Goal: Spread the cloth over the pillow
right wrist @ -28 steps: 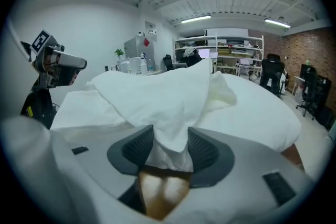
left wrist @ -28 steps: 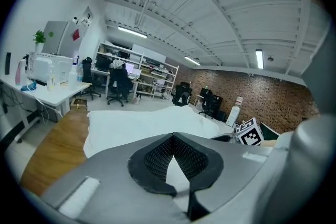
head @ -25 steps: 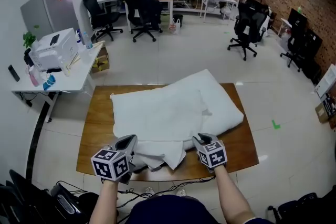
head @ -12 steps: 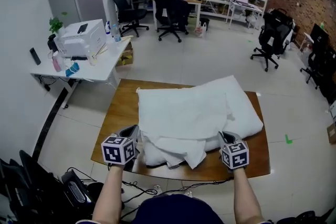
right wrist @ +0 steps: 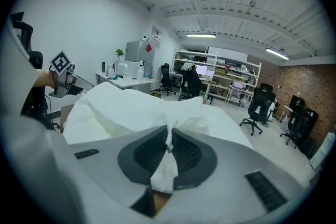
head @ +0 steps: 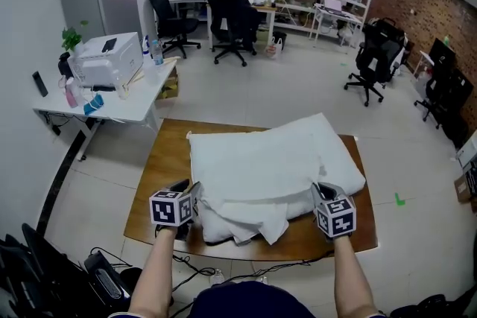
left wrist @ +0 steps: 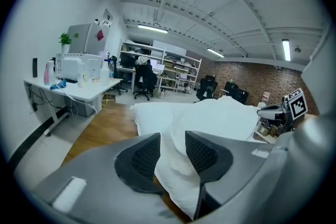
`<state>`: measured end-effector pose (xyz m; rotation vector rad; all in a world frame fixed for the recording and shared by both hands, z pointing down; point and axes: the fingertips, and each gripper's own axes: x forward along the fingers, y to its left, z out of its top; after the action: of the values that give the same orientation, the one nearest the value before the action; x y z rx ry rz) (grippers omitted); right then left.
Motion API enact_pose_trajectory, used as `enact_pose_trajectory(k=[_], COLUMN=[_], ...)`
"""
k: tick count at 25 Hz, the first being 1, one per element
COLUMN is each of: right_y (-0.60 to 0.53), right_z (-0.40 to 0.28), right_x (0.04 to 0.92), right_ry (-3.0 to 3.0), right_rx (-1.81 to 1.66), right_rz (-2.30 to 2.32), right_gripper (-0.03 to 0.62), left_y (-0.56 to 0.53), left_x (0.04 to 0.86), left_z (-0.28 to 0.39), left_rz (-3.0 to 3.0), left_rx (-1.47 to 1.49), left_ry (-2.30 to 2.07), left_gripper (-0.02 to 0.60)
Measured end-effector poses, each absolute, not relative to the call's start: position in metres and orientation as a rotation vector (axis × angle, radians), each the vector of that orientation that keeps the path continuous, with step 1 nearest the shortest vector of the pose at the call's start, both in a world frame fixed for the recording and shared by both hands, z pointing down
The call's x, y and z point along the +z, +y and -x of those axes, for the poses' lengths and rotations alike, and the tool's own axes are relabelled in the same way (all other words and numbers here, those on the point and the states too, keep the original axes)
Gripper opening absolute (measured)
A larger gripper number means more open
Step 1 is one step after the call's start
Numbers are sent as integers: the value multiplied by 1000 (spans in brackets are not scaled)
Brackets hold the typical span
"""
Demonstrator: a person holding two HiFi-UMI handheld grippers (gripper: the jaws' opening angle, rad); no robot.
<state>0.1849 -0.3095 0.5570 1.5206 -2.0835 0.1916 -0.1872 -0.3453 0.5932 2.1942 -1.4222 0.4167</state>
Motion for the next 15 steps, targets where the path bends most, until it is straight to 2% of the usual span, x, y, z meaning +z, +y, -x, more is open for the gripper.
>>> enact_pose_trajectory(k=[9, 10, 11, 12, 15], right_y=[-296, -294, -292, -291, -291], right_z=[-208, -210, -213, -214, -217], right_x=[545, 545, 544, 544, 539], right_ry=[-2031, -2025, -2021, -2019, -2018], right_rx=[194, 196, 197, 198, 187], right_rz=[-1597, -1603, -1608, -1612, -1621], right_gripper=[28, 28, 28, 28, 28], left_y=[-357, -358, -358, -358, -357], left_x=[609, 608, 606, 603, 589], left_z=[157, 156, 156, 157, 157], left_rz=[-2219, -2222, -2228, -2238, -2273], left_rx=[441, 436, 431, 427, 387], left_ry=[-1288, -1289, -1293, -1300, -1312], left_gripper=[149, 140, 76, 54, 39])
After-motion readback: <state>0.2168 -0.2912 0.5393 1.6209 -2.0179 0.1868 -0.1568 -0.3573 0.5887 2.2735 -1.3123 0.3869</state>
